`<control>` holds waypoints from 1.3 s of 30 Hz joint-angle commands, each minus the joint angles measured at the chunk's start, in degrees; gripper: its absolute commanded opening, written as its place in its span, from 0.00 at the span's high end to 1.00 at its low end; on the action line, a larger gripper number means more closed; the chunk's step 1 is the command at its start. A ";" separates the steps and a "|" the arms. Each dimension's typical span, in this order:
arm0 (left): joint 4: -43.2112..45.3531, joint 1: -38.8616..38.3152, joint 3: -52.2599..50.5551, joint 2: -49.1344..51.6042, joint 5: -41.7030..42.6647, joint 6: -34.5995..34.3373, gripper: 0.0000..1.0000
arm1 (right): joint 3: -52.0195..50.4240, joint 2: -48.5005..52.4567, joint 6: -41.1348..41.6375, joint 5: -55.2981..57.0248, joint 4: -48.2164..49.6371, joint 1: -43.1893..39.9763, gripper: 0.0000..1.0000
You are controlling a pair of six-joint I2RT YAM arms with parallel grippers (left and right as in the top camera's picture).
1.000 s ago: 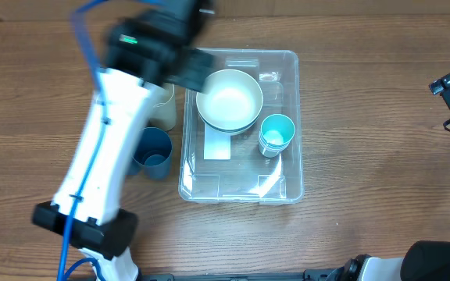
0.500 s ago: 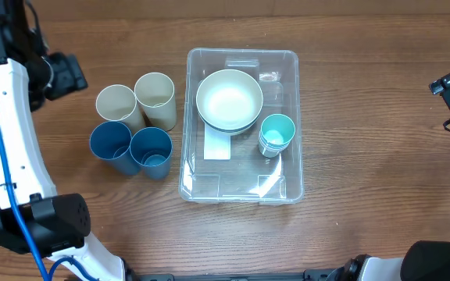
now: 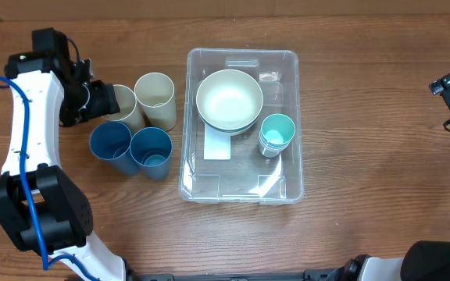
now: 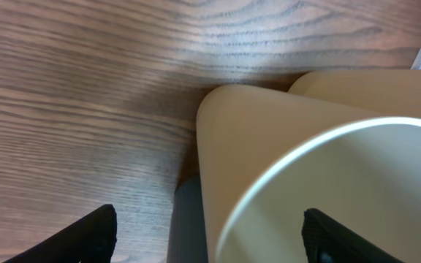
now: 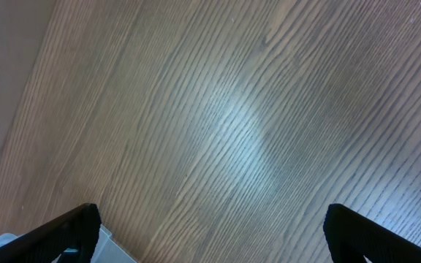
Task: Pack container
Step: 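Grasp the far-left tall cream cup with the left gripper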
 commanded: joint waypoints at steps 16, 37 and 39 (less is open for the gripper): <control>4.28 -0.74 -4.37 -0.33 -1.99 -2.23 0.82 | 0.20 0.02 0.28 0.07 0.28 -0.17 0.00; -1.70 -0.63 11.06 -0.35 -8.90 -5.16 0.96 | 0.20 0.02 0.28 0.07 0.28 -0.17 0.00; -5.11 -0.68 17.05 -0.35 -8.79 -5.18 0.96 | 0.20 0.02 0.28 0.07 0.28 -0.17 0.00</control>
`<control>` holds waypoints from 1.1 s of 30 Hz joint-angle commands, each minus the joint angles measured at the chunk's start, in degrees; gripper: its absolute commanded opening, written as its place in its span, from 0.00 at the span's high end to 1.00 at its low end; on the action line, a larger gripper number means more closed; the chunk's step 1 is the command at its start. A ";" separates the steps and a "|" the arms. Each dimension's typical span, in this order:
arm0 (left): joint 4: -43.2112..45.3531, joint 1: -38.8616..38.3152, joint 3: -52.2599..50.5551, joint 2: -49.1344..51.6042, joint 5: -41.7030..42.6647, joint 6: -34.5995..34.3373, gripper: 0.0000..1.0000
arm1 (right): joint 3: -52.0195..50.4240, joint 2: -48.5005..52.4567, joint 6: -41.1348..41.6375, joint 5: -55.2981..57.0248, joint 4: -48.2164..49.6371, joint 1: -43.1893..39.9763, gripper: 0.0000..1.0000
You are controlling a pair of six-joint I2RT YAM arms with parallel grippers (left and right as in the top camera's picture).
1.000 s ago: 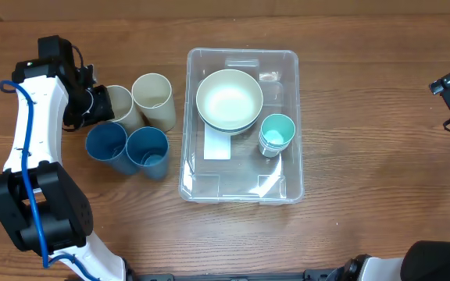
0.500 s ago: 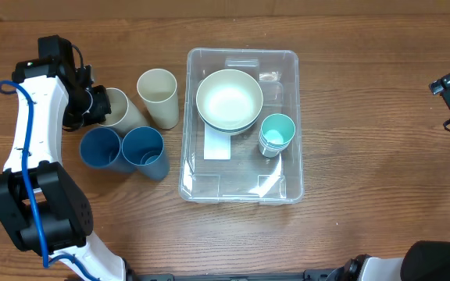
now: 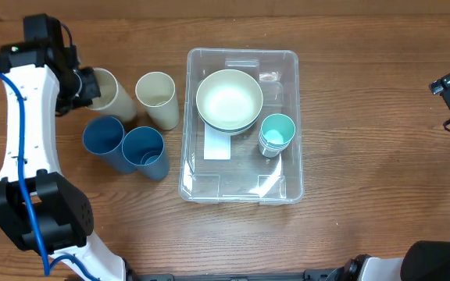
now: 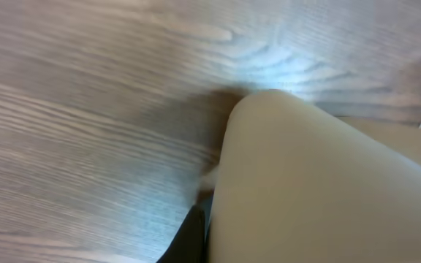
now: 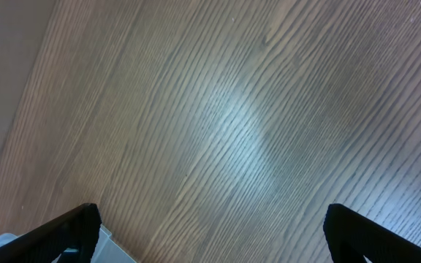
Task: Pack container
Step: 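Grasp the far-left tall cream cup with the left gripper, then carry the tall cream cup into the bin center and release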
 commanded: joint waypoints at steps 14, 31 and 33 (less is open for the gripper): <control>-22.67 -21.49 43.21 -0.35 3.50 3.04 0.96 | 0.20 0.02 0.31 0.07 0.24 -0.17 0.00; -20.41 -44.54 20.41 -0.17 -1.86 3.39 0.96 | 0.20 0.02 0.31 0.07 0.24 -0.17 0.00; -15.19 -44.61 15.39 -0.13 -2.01 3.45 0.96 | 0.20 0.02 0.31 0.07 0.24 -0.17 0.00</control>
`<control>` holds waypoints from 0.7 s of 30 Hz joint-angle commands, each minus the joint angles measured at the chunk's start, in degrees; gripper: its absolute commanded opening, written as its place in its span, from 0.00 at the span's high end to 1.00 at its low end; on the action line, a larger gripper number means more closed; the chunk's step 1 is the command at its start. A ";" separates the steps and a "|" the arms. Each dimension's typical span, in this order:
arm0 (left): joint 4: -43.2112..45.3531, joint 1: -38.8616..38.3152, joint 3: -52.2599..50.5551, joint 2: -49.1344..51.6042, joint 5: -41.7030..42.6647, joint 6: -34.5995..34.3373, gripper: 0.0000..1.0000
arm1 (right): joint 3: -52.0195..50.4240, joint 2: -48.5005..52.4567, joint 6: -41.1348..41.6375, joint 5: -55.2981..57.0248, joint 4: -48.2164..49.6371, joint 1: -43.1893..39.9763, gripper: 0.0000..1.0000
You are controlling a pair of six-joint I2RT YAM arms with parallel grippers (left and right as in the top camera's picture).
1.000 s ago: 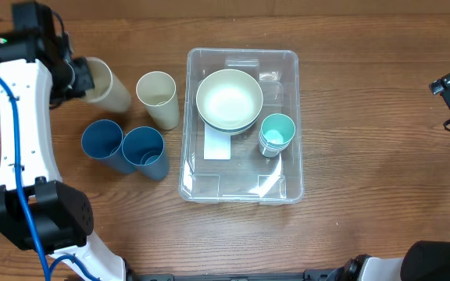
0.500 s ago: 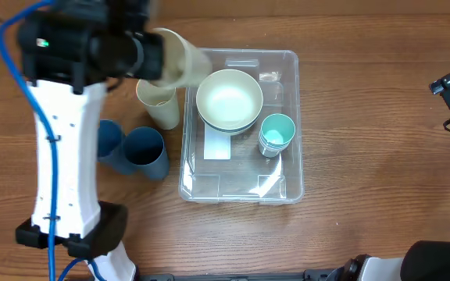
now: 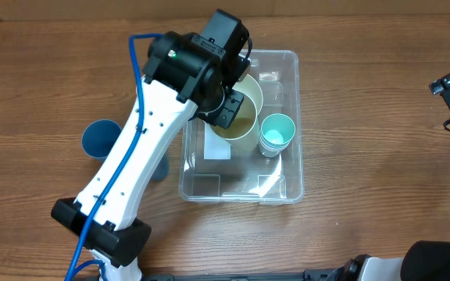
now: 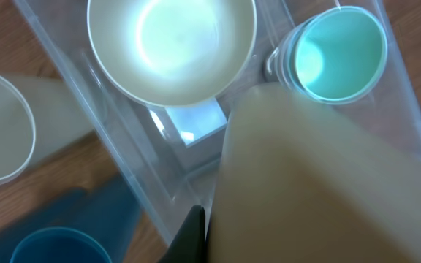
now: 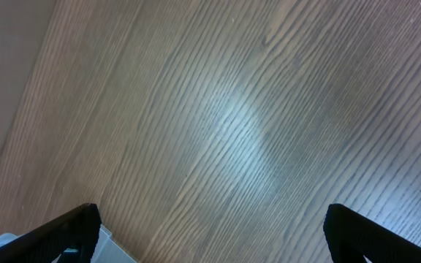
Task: Pack container
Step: 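Carry the tall cream cup into the bin center and release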
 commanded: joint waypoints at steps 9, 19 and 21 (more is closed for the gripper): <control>19.12 -0.70 -21.40 0.00 -1.27 -0.42 0.96 | 0.20 0.02 0.31 0.07 0.28 -0.15 0.00; 20.06 -0.70 -22.05 0.00 -0.87 -0.39 0.96 | 0.20 0.02 0.31 0.07 0.28 -0.15 0.00; 20.31 -0.70 -21.92 -0.02 -0.85 -0.39 0.96 | 0.20 0.02 0.31 0.07 0.28 -0.15 0.00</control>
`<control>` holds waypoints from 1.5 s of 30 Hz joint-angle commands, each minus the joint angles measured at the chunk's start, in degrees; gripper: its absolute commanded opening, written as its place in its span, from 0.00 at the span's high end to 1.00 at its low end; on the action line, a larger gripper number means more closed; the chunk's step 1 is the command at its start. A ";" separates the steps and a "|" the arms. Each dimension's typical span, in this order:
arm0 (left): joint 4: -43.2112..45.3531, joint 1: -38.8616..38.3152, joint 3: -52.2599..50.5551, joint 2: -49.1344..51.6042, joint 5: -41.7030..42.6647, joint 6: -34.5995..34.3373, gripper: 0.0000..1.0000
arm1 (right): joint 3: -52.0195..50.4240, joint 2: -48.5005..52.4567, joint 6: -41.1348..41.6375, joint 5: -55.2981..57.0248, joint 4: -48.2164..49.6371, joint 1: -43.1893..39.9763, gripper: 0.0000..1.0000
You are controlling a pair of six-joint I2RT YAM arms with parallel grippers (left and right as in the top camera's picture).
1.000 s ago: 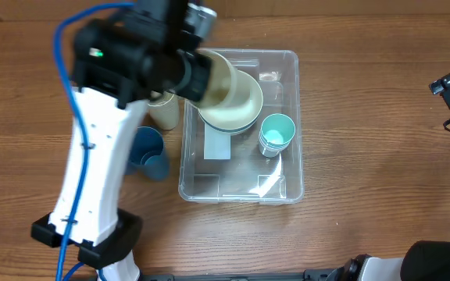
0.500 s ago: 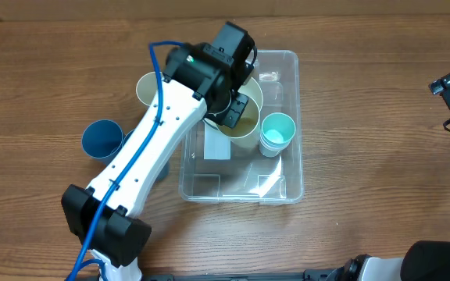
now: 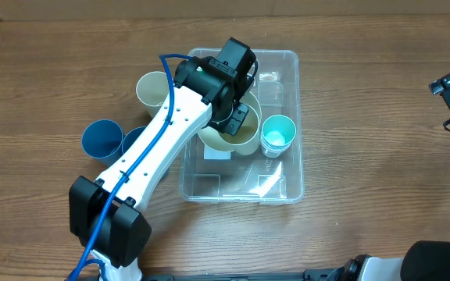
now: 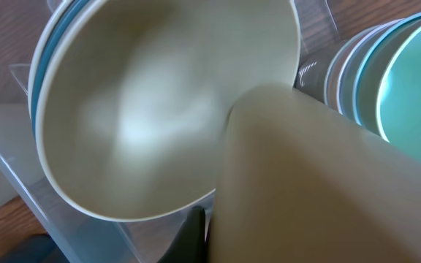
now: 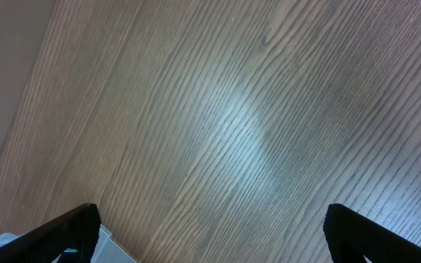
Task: Pack container
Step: 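Carry the tall cream cup into the bin center and release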
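Observation:
My left gripper (image 3: 237, 117) is shut on a cream cup (image 4: 327, 183), held tilted low over the cream bowl (image 4: 145, 109) inside the clear container (image 3: 241, 197). Whether the cup touches the bowl cannot be told. One dark finger (image 4: 194, 234) shows beside the cup; the other is hidden behind it. Stacked teal cups (image 3: 278, 133) stand in the container just right of the bowl. A second cream cup (image 3: 151, 87) and two blue cups (image 3: 102, 138) remain on the table to the left. My right gripper (image 5: 218, 234) is open over bare wood at the far right.
The wooden table (image 3: 366, 156) stretches between the container and the right arm. A white label (image 3: 217, 154) lies on the container floor under the bowl. My left arm crosses over the blue cups and the container's left wall.
My left gripper, still shut on the cream cup, has dropped lower over the container. The bowl and teal cups now fill the left wrist view. The right arm has not moved.
My left gripper stood open around a cream cup at the table's left. Then it was shut on that cup, shifted to the back left. Then it held the cup above the container, and now low over the bowl. The right gripper stayed open and still.

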 commanded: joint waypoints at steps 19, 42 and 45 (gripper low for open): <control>-16.96 -3.37 15.96 -0.13 0.46 -1.51 0.96 | 0.20 0.02 0.28 0.07 0.28 -0.15 0.00; 1.14 -4.39 -2.12 1.68 -6.12 -4.74 0.94 | 0.20 0.02 0.28 0.07 0.28 -0.15 0.00; 1.31 -3.54 -2.12 1.88 -6.12 -4.74 0.87 | 0.20 0.02 0.28 0.07 0.28 -0.15 0.00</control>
